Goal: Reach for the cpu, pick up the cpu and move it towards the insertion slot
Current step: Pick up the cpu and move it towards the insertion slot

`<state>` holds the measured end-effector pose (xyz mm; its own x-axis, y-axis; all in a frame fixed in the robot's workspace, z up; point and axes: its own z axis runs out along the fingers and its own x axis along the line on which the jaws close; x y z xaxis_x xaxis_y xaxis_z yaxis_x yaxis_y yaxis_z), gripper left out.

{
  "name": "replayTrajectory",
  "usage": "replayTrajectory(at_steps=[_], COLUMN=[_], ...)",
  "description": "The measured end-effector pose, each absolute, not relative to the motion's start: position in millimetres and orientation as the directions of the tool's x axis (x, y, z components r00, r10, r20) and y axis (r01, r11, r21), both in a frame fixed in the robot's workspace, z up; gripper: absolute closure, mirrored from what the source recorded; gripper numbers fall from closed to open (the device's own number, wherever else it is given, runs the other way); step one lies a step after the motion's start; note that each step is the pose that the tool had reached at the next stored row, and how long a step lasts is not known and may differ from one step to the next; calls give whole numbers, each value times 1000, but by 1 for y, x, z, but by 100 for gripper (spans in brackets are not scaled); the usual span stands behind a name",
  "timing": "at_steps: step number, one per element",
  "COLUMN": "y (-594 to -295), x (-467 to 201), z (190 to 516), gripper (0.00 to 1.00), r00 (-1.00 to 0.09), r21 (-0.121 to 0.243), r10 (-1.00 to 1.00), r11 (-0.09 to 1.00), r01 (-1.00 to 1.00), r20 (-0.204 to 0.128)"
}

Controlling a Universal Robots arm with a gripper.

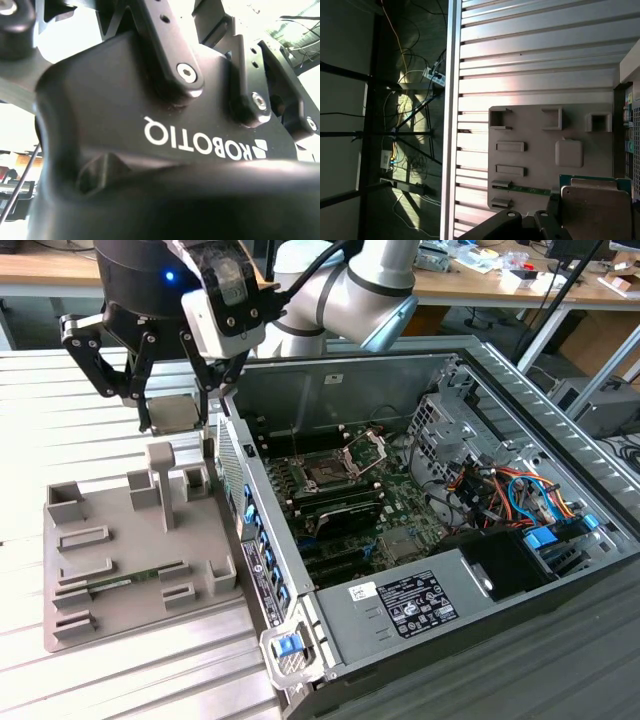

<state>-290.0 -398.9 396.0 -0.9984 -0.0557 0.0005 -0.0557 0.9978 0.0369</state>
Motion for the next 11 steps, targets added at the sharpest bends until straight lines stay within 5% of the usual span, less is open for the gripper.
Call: replayTrajectory(at_steps=[11], y=[-399], x=[-285], z=[396], gripper=[45], r00=[-998], r21=[37], r10=[-56], r11=[998], r01=[-56], r20=[1])
